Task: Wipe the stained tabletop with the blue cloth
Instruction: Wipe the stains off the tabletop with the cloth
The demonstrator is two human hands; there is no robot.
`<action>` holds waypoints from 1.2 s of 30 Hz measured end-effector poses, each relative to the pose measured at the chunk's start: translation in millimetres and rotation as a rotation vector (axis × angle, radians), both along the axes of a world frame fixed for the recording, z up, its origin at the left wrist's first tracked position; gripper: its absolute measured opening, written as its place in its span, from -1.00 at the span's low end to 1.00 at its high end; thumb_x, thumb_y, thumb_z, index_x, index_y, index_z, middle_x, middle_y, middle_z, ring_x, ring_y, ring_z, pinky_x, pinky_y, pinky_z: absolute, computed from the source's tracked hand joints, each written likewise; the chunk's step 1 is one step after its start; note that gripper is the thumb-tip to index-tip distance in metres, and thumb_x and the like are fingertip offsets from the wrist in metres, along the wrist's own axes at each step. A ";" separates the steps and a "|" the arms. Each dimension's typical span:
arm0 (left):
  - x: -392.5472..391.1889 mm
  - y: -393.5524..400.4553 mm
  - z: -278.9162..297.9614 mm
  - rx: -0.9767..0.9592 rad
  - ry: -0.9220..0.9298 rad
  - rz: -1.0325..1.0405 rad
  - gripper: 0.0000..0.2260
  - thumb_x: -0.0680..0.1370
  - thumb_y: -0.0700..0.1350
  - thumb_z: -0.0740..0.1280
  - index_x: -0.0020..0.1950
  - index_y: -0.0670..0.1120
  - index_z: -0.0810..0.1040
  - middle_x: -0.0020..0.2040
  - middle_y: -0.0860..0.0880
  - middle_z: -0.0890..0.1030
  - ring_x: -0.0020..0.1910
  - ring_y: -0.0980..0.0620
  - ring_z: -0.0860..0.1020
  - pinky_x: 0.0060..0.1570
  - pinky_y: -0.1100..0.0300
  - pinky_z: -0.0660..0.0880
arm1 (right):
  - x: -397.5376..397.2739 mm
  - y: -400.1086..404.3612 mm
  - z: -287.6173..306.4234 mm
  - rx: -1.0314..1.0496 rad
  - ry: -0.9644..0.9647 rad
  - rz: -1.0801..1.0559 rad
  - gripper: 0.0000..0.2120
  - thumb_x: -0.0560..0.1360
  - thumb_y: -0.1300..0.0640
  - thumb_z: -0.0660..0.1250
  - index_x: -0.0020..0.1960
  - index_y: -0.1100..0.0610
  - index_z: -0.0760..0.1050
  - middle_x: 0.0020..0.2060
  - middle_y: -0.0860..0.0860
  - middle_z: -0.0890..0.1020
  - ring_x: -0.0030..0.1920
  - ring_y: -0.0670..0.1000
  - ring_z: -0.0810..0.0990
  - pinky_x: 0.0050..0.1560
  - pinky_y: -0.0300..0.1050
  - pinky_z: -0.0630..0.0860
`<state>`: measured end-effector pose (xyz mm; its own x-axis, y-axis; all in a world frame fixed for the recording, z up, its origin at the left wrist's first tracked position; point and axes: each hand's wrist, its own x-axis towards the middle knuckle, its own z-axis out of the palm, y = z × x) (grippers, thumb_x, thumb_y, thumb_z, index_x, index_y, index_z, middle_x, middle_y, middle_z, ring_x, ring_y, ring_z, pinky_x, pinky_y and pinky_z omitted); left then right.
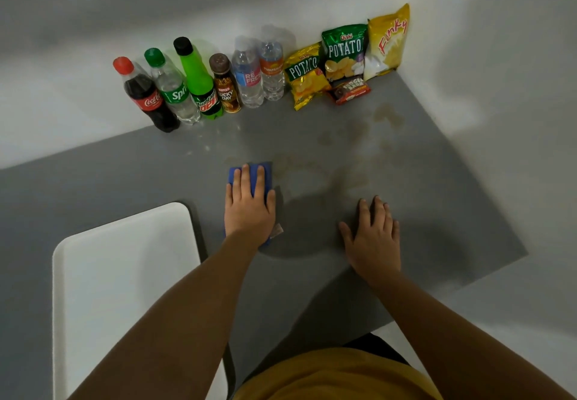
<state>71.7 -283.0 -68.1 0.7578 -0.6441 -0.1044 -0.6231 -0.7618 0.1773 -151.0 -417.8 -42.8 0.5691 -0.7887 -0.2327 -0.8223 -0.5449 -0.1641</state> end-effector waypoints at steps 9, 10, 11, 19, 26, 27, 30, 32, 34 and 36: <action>-4.4 38.6 -9.2 -0.065 -0.047 0.217 -0.40 0.67 0.26 -0.11 0.65 0.02 0.02 0.62 -0.17 0.14 0.60 -0.19 0.09 0.55 -0.08 0.03 | -0.3 0.0 -3.1 -0.014 -0.009 -0.011 -0.26 0.64 -0.33 -0.01 0.65 0.08 0.02 0.65 0.16 0.01 0.64 0.19 -0.06 0.60 0.19 -0.05; 3.8 36.3 -9.2 -0.058 -0.042 0.247 -0.39 0.66 0.27 -0.12 0.65 0.02 0.01 0.62 -0.18 0.13 0.60 -0.19 0.09 0.55 -0.09 0.03 | -0.2 -0.3 -3.0 -0.016 -0.005 -0.007 -0.27 0.64 -0.33 -0.01 0.65 0.08 0.02 0.64 0.16 0.01 0.64 0.20 -0.06 0.60 0.19 -0.05; 13.3 33.8 -9.1 -0.048 -0.023 0.278 -0.38 0.65 0.29 -0.14 0.65 0.02 0.00 0.63 -0.18 0.11 0.61 -0.18 0.07 0.56 -0.09 0.02 | -0.3 -0.6 -2.7 -0.017 -0.001 -0.004 -0.27 0.64 -0.33 -0.01 0.65 0.08 0.02 0.64 0.17 0.02 0.64 0.20 -0.05 0.60 0.19 -0.04; 81.7 19.1 -4.8 -0.034 0.052 0.382 -0.33 0.59 0.34 -0.26 0.64 0.07 -0.12 0.65 -0.13 -0.06 0.62 -0.15 -0.10 0.57 -0.09 -0.12 | -1.3 -1.7 -1.5 -0.025 0.004 0.005 -0.26 0.64 -0.32 -0.01 0.65 0.10 0.02 0.64 0.17 0.02 0.64 0.21 -0.05 0.60 0.21 -0.01; 100.2 1.4 1.0 0.012 0.059 0.219 -0.35 0.61 0.32 -0.21 0.65 0.07 -0.16 0.66 -0.10 -0.07 0.62 -0.12 -0.12 0.57 -0.08 -0.13 | -1.8 -2.3 -5.0 -0.019 -0.008 0.010 -0.26 0.64 -0.33 -0.02 0.65 0.09 0.02 0.64 0.17 0.01 0.64 0.20 -0.06 0.60 0.19 -0.03; 98.8 -0.7 1.5 0.021 0.060 0.199 -0.35 0.61 0.32 -0.21 0.65 0.07 -0.16 0.66 -0.09 -0.08 0.62 -0.12 -0.13 0.57 -0.07 -0.13 | -1.5 -2.1 -5.5 -0.021 -0.007 0.011 -0.26 0.64 -0.33 -0.02 0.65 0.09 0.02 0.64 0.17 0.01 0.64 0.20 -0.06 0.60 0.19 -0.03; 85.0 -7.4 2.0 0.027 0.048 0.116 -0.37 0.63 0.30 -0.20 0.65 0.07 -0.17 0.66 -0.09 -0.09 0.62 -0.11 -0.14 0.57 -0.07 -0.11 | -0.7 -1.3 -7.0 -0.027 -0.007 0.010 -0.26 0.64 -0.33 -0.02 0.65 0.09 0.02 0.64 0.17 0.02 0.64 0.21 -0.06 0.60 0.20 -0.03; 67.3 -11.1 2.1 0.014 0.040 0.054 -0.38 0.63 0.30 -0.20 0.65 0.07 -0.15 0.66 -0.08 -0.08 0.62 -0.11 -0.13 0.58 -0.07 -0.09 | -1.0 -1.4 -8.2 -0.030 -0.005 0.009 -0.26 0.64 -0.33 -0.03 0.65 0.09 0.01 0.64 0.17 0.01 0.64 0.20 -0.07 0.60 0.19 -0.04; 46.6 -11.3 1.9 0.001 0.027 0.016 -0.37 0.63 0.30 -0.19 0.65 0.06 -0.12 0.66 -0.09 -0.04 0.63 -0.12 -0.09 0.58 -0.07 -0.06 | -1.7 -1.3 -9.2 -0.030 -0.004 0.006 -0.26 0.64 -0.34 -0.04 0.66 0.09 0.00 0.64 0.17 0.00 0.64 0.20 -0.07 0.60 0.20 -0.04; 27.0 -6.2 0.6 -0.010 -0.002 -0.005 -0.37 0.64 0.31 -0.16 0.65 0.04 -0.07 0.65 -0.12 0.01 0.62 -0.14 -0.02 0.57 -0.08 0.00 | -2.3 -0.3 -9.9 -0.032 -0.008 0.004 -0.25 0.64 -0.33 -0.06 0.66 0.10 -0.01 0.65 0.17 -0.01 0.64 0.20 -0.09 0.60 0.20 -0.05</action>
<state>98.7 -289.2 -67.4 0.7548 -0.6489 -0.0966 -0.6271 -0.7569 0.1842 -153.3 -418.1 -52.7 0.5739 -0.7934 -0.2026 -0.8188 -0.5532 -0.1533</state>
